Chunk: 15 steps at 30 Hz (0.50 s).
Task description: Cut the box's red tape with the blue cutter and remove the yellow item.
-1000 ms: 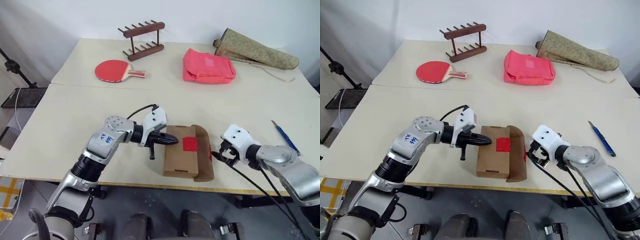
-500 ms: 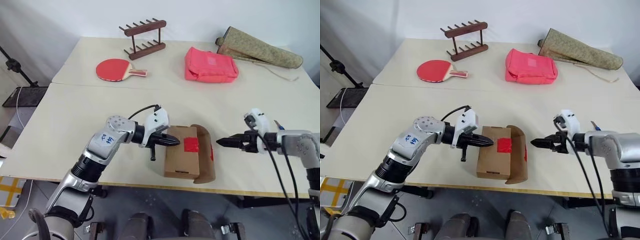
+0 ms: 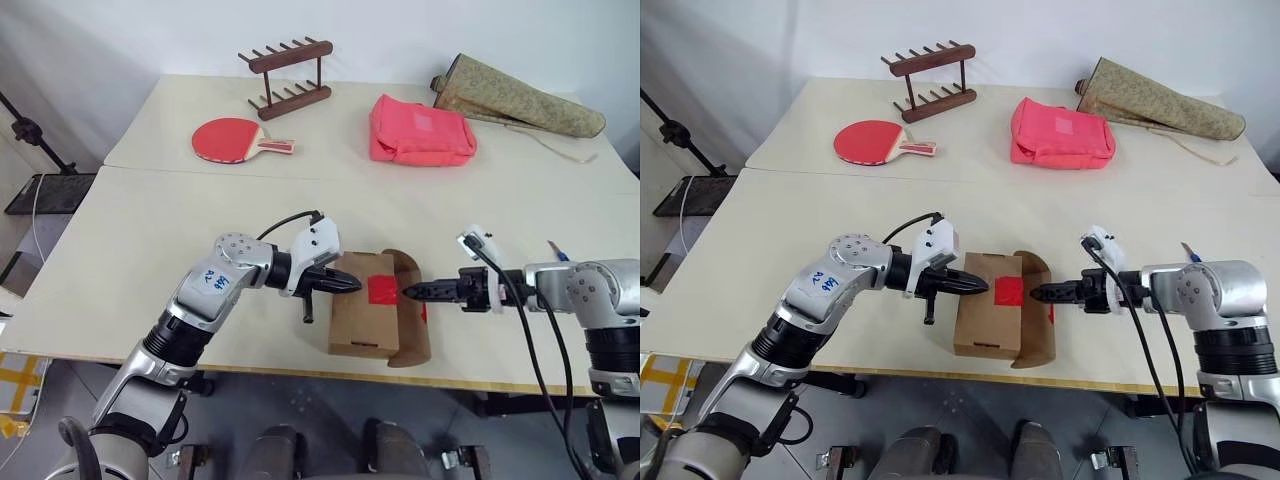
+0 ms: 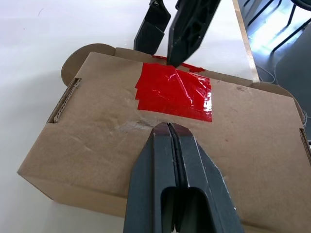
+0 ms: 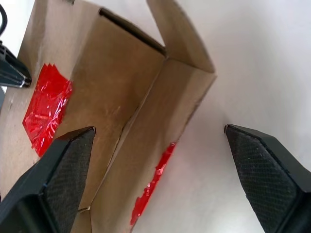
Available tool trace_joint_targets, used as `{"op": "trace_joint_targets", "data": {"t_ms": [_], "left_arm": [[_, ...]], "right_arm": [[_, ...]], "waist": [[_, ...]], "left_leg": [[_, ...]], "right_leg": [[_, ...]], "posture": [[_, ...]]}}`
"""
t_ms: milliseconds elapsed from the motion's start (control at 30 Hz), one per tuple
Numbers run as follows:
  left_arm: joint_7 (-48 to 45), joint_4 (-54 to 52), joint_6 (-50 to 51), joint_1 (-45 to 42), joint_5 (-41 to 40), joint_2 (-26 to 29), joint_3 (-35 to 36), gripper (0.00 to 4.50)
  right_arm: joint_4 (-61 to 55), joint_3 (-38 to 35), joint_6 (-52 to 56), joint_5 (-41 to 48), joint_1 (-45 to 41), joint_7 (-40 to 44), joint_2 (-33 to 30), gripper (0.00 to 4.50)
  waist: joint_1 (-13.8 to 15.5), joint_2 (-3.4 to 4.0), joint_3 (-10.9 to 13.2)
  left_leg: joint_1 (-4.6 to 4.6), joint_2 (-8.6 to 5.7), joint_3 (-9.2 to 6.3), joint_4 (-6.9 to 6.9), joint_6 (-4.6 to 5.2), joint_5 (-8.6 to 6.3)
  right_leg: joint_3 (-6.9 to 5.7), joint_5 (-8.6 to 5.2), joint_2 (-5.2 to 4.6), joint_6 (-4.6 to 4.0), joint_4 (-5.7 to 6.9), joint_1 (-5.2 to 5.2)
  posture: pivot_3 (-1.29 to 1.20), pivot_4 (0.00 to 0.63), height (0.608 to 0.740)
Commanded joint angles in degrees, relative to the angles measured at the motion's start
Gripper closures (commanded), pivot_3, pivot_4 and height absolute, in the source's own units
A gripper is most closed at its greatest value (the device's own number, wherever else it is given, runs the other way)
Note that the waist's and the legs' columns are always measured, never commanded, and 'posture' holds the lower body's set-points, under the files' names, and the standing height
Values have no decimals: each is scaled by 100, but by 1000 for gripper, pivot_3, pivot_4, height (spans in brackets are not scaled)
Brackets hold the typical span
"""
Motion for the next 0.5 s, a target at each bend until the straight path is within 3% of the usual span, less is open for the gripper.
{"op": "trace_joint_targets", "data": {"t_ms": [33, 267, 500], "left_arm": [[-20, 149, 233, 235, 150, 64, -290, 4500], [-62, 211, 194, 195, 162, 67, -300, 4500], [-29, 155, 214, 253, 155, 102, -249, 4500]], "right_arm": [[391, 182, 111, -75, 23, -63, 269, 985], [1218, 881, 114, -433, -349, 225, 416, 3292], [1819, 1169, 252, -509, -899, 587, 767, 3292]], "waist": [[-2, -2, -1], [-36, -7, -12], [-150, -16, -31]], "left_leg": [[1, 1, 0, 0, 0, 0], [9, 3, 2, 0, -2, -1], [11, 7, 0, 0, -4, -1]], "right_leg": [[0, 0, 1, 0, 0, 0], [2, 0, 2, 0, 4, 3], [3, 0, 3, -1, 7, 4]], "posture": [[0, 150, 740], [0, 150, 740], [0, 150, 740]]}}
